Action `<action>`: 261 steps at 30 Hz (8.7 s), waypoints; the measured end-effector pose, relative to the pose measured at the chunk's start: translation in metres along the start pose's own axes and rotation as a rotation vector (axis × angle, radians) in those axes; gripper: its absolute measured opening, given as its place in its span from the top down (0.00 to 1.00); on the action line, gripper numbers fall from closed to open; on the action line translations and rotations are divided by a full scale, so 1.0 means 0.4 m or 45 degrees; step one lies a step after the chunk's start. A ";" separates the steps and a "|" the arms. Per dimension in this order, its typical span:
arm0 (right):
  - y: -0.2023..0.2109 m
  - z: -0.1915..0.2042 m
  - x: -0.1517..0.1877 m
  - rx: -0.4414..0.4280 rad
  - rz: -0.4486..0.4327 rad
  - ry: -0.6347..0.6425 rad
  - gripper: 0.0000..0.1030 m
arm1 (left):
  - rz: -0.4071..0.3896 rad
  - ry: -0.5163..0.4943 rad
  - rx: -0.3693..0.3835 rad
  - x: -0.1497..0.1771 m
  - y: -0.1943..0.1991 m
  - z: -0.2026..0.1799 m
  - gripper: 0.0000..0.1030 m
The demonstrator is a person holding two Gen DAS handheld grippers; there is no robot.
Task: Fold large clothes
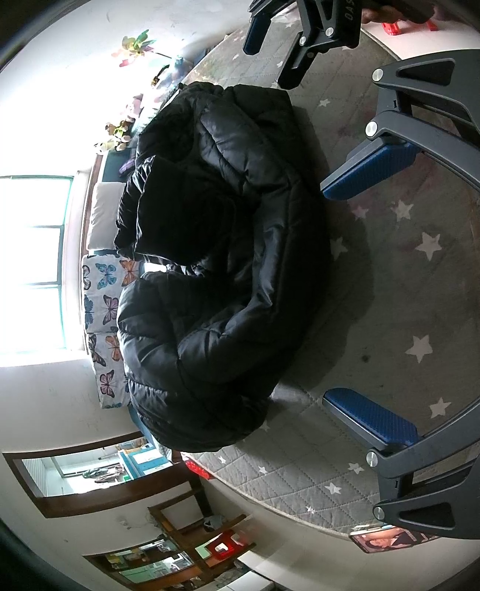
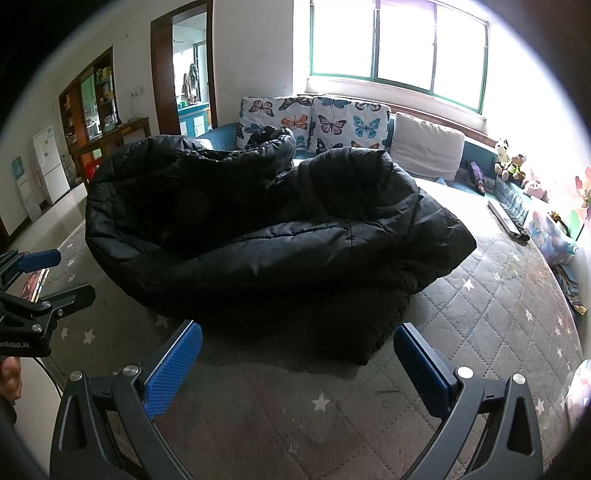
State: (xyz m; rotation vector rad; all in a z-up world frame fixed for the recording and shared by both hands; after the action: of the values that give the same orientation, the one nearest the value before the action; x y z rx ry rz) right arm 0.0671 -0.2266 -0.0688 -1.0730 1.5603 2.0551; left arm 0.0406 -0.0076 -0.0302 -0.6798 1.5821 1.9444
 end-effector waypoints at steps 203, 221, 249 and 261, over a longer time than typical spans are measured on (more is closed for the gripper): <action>-0.221 -0.418 -0.317 -0.034 0.366 -0.147 0.79 | 0.283 -0.009 0.216 -0.361 -0.410 0.092 0.62; -0.094 -0.150 -0.009 -0.256 0.544 0.049 0.79 | 0.171 -0.316 0.517 0.027 0.026 -0.085 0.39; -0.012 0.201 0.129 -0.631 0.487 0.269 0.79 | 0.034 -0.467 0.683 0.158 0.160 -0.178 0.82; 0.000 0.174 0.129 -0.649 0.481 0.185 0.79 | 0.068 -0.540 0.727 0.179 0.177 -0.161 0.81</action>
State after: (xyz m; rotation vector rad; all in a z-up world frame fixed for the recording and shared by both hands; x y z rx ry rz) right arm 0.0083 -0.1707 -0.0993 -1.1836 1.4234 2.7940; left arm -0.0569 -0.0762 -0.0403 0.0095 1.7556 1.4280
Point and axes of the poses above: each gripper's, at about its wrist camera, not at the fingertips, and y roughly against the way its jaws point, z to its left, x to its underside, the point moved 4 cm from there along -y, roughly the way its jaws point, and after that the axes turned 11 degrees about -x, right-handed, at the moved point
